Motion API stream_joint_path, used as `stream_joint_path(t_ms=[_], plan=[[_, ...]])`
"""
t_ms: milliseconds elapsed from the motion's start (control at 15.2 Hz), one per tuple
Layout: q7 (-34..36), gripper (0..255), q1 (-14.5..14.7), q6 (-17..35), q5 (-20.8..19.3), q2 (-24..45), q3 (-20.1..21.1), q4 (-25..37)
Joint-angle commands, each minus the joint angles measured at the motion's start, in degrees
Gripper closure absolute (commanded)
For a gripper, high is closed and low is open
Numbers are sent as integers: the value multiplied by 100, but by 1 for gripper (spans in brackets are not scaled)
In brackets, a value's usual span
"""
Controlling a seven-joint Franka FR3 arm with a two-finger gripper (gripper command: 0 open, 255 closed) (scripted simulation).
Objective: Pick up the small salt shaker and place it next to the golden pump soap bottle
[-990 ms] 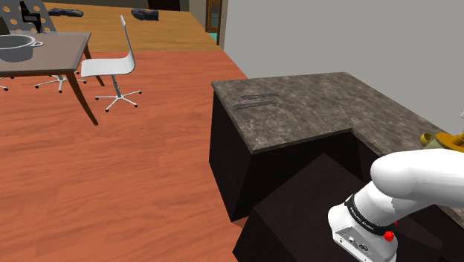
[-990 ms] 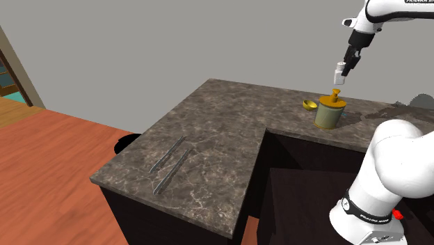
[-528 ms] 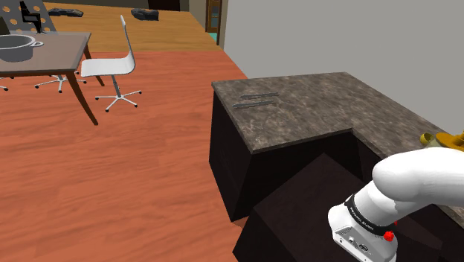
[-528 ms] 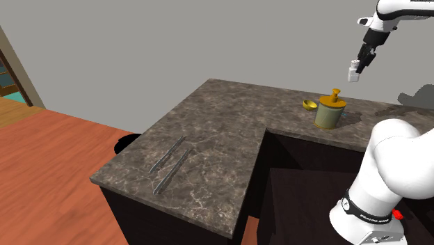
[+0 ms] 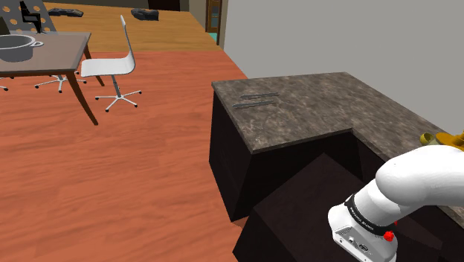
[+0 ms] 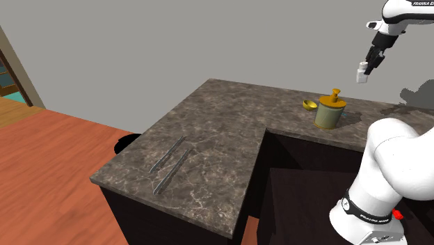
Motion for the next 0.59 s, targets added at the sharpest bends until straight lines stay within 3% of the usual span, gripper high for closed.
stream_joint_path(t_ms=[0, 528], plan=[[22, 255, -6, 134, -56, -34, -67, -134], [128, 255, -26, 642, -277, -150, -331, -641]])
